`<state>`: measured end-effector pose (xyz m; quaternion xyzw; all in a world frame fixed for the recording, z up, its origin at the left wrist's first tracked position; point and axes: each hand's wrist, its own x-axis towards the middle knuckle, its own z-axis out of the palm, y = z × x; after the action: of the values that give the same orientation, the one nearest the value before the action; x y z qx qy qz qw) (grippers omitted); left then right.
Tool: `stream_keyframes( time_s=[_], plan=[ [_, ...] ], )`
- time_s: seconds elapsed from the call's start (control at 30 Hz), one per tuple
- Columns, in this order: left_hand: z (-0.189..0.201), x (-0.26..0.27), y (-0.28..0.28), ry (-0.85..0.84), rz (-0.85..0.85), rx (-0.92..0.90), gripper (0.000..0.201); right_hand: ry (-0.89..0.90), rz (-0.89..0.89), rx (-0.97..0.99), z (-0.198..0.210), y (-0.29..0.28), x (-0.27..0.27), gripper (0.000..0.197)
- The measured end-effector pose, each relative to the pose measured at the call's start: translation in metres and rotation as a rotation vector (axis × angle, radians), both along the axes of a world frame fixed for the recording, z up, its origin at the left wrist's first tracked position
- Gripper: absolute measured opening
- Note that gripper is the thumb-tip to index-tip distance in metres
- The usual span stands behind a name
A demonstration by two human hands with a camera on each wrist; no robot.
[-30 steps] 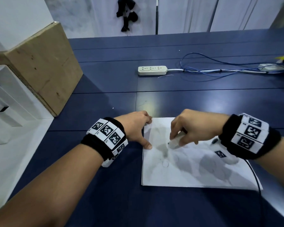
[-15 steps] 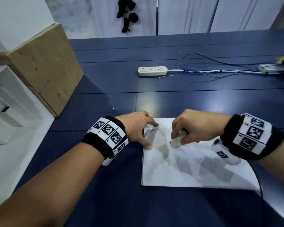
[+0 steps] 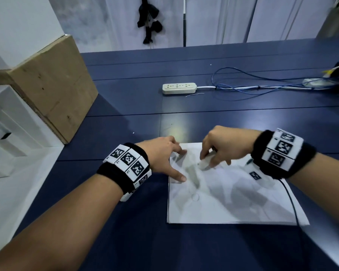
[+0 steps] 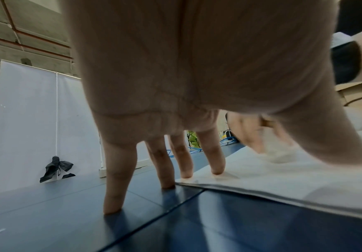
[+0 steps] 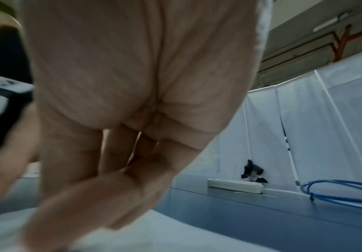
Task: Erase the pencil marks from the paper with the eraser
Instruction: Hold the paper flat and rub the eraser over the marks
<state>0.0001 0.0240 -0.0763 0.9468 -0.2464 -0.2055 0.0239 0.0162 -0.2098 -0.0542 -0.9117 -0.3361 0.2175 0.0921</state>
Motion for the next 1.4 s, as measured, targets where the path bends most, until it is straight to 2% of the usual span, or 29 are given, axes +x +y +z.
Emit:
stream_keyframes(
  time_s=[0.1,0.2,0.27,0.4,0.53,0.67,0.73,0.87,1.03,1.1,1.2,1.3,1.33,1.4],
  plan=[
    [-0.002,-0.002,-0.001,-0.019,0.02,0.009,0.095,-0.157,-0.114,0.02,-0.001,0.006,0.027,0.016],
    [-0.001,-0.002,-0.003,-0.019,0.022,0.019,0.094,-0.196,-0.145,0.05,-0.006,0.003,0.027,0.018],
    [0.001,-0.002,-0.003,-0.017,0.025,0.017,0.096,-0.156,-0.068,0.078,-0.007,0.0,0.01,0.021],
    [0.004,-0.001,-0.005,-0.008,0.024,0.033,0.097,0.078,0.064,0.042,-0.001,-0.001,-0.016,0.025],
    [0.006,-0.003,-0.007,-0.006,0.03,0.044,0.098,-0.102,-0.047,0.018,-0.002,0.005,0.015,0.017],
    [0.005,-0.003,-0.007,0.0,0.053,0.029,0.099,-0.178,-0.138,0.046,-0.007,0.003,0.024,0.015],
    [0.003,-0.002,-0.006,-0.001,0.056,0.019,0.098,-0.152,-0.068,0.045,-0.008,-0.001,0.007,0.021],
    [0.002,-0.002,-0.004,-0.006,0.045,-0.001,0.096,0.087,0.05,0.01,-0.003,-0.004,-0.018,0.025],
    [0.002,-0.002,-0.005,-0.006,0.043,0.008,0.094,-0.14,-0.143,0.025,-0.002,0.004,0.018,0.017],
    [0.002,-0.002,-0.005,-0.006,0.045,0.013,0.093,-0.17,-0.181,0.041,-0.004,0.002,0.023,0.017],
    [0.002,-0.002,-0.005,-0.008,0.041,0.012,0.094,-0.112,-0.072,0.049,-0.005,-0.005,0.005,0.019],
    [0.003,-0.002,-0.006,-0.003,0.033,0.015,0.095,0.071,0.03,0.033,-0.001,-0.009,-0.015,0.022],
    [0.004,-0.002,-0.006,-0.003,0.033,0.014,0.095,0.077,0.034,0.021,0.0,-0.008,-0.015,0.023],
    [0.003,-0.002,-0.006,-0.003,0.036,0.014,0.095,-0.021,-0.004,0.014,-0.001,-0.004,-0.001,0.023]
  ],
)
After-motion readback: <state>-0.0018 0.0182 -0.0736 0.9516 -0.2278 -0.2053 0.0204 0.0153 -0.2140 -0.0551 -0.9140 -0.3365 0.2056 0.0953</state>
